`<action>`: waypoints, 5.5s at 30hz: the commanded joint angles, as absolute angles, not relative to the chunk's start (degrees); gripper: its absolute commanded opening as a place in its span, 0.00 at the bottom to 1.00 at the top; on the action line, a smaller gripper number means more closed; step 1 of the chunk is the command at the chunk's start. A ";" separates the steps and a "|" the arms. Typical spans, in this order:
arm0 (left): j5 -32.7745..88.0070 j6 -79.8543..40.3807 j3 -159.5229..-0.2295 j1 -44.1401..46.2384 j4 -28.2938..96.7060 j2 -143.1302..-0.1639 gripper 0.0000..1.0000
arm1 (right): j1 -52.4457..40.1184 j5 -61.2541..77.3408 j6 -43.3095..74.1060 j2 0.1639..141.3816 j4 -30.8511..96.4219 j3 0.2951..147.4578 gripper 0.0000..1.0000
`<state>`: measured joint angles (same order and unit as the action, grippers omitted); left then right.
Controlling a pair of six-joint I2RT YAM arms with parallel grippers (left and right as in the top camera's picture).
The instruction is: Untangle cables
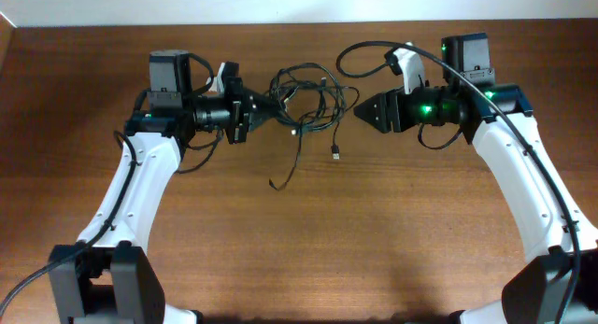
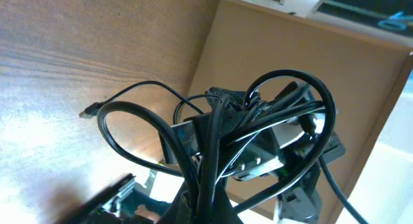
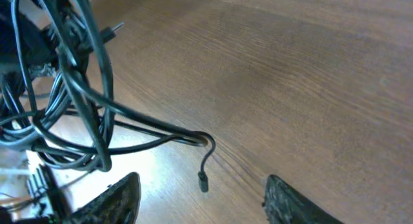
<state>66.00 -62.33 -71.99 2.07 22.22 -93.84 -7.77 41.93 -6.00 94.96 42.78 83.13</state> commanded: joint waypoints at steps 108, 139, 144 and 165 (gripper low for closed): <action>68.36 -11.60 -72.14 4.36 12.71 -92.88 0.00 | -15.00 26.63 32.45 97.06 41.23 83.48 0.72; 87.48 -12.10 -72.14 4.36 11.18 -92.88 0.00 | -15.38 10.37 20.67 97.06 31.07 83.50 0.04; 81.89 -13.72 -72.14 4.34 11.20 -92.88 0.00 | -9.89 31.03 11.55 93.67 33.28 83.55 0.27; 83.02 -40.93 -72.14 4.36 11.16 -92.88 0.00 | -25.30 -4.23 -1.52 89.34 31.90 83.53 0.77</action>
<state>77.30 -39.55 -71.99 4.38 11.29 -93.84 -25.39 1.98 -1.21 87.09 35.44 83.24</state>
